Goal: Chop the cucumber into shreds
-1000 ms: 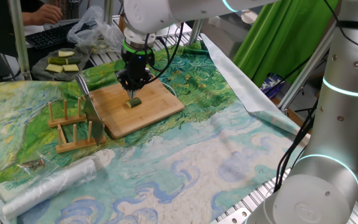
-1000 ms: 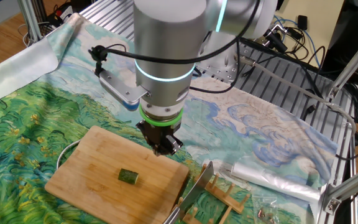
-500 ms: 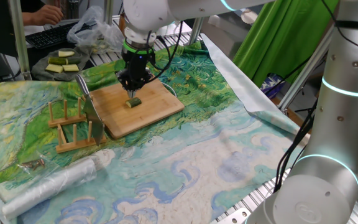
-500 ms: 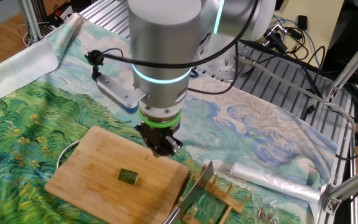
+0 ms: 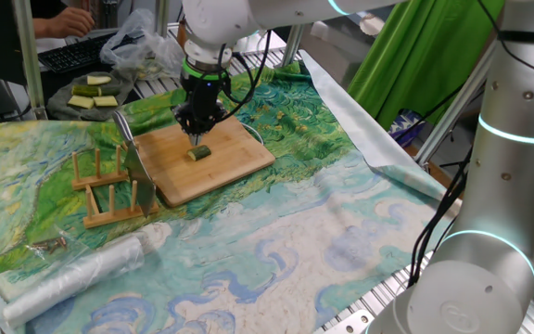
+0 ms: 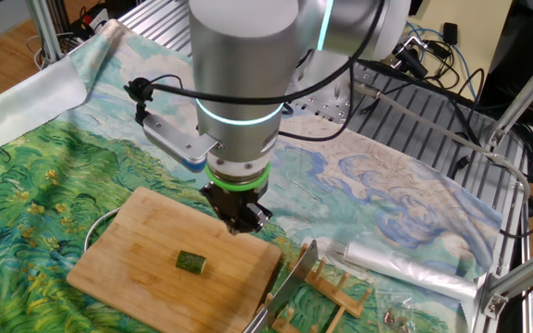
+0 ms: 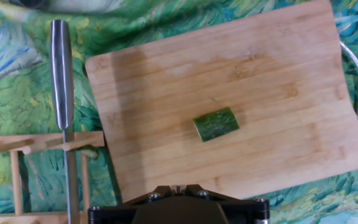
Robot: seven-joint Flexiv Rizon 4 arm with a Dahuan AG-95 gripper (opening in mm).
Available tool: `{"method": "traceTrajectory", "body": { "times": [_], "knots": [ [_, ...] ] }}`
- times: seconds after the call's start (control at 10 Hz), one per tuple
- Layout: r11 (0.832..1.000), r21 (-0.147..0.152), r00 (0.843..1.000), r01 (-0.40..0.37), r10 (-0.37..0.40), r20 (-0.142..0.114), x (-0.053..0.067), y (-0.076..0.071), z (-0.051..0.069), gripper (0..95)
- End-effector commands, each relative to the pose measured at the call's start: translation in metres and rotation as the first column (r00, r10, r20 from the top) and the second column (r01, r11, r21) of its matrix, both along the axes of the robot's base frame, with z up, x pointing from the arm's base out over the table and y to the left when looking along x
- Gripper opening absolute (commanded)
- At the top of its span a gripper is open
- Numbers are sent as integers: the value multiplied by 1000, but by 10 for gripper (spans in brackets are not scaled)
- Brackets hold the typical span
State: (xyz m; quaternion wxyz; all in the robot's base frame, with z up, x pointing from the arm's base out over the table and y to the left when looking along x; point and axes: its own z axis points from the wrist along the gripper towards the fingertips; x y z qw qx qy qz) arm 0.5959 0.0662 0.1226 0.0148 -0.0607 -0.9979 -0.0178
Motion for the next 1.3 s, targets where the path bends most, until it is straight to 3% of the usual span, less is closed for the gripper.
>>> {"method": "traceTrajectory", "body": {
  "times": [0.1,0.2,0.3,0.4,0.5,0.8,1.3],
  "knots": [
    [998,-1,998,58,-58,1,0,1,0,0],
    [994,5,994,106,-106,-1,5,16,-3,0],
    [992,4,992,129,-129,-1,9,27,-2,190],
    [989,3,989,147,-147,-2,13,37,0,190],
    [987,4,987,161,-161,-3,19,49,1,380],
    [984,4,984,176,-176,-5,29,78,1,380],
    [983,12,983,186,-185,-8,29,103,-10,380]
  ]
}}
